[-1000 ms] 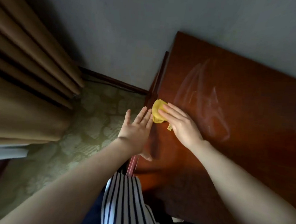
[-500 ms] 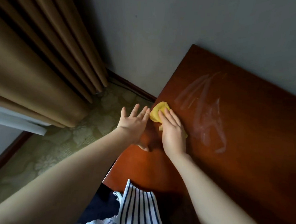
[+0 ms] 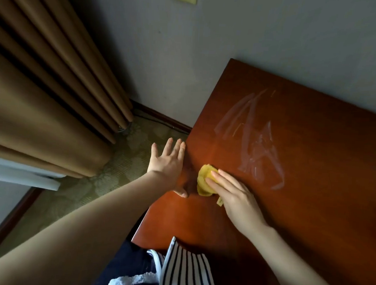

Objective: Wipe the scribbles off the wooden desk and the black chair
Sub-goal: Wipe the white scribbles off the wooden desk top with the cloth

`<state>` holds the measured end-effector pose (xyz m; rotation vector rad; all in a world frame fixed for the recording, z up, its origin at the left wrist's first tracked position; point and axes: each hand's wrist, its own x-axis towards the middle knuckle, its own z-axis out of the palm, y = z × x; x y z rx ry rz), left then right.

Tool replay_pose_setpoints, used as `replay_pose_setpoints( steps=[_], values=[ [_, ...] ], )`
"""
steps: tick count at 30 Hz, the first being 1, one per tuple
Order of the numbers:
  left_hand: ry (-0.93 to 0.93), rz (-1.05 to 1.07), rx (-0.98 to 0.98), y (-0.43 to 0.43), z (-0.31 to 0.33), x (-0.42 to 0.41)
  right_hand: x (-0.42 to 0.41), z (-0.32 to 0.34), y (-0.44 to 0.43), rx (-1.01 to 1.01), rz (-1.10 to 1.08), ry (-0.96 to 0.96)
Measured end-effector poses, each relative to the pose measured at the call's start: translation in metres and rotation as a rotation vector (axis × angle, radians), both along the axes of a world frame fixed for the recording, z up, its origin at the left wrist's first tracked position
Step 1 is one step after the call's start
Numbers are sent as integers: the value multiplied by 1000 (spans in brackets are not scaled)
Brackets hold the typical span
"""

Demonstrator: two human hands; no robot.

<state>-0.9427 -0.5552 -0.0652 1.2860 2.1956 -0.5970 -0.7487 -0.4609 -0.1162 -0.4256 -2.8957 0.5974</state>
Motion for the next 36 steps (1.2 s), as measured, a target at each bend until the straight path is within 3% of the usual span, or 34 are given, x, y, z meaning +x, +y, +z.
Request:
replay_pose_setpoints(
  steps=[14, 24, 30, 36],
  values=[
    [10, 13, -4, 1, 0, -1, -115, 5, 32, -65, -325, -188],
    [45, 11, -26, 2, -1, 1, -28, 5, -16, -40, -191, -3],
    [69, -18, -40, 2, -1, 1, 35, 4, -24, -62, -376, 15],
    [68, -36, -36, 2, -3, -1, 57, 5, 24, 17, -556, -59]
  ],
)
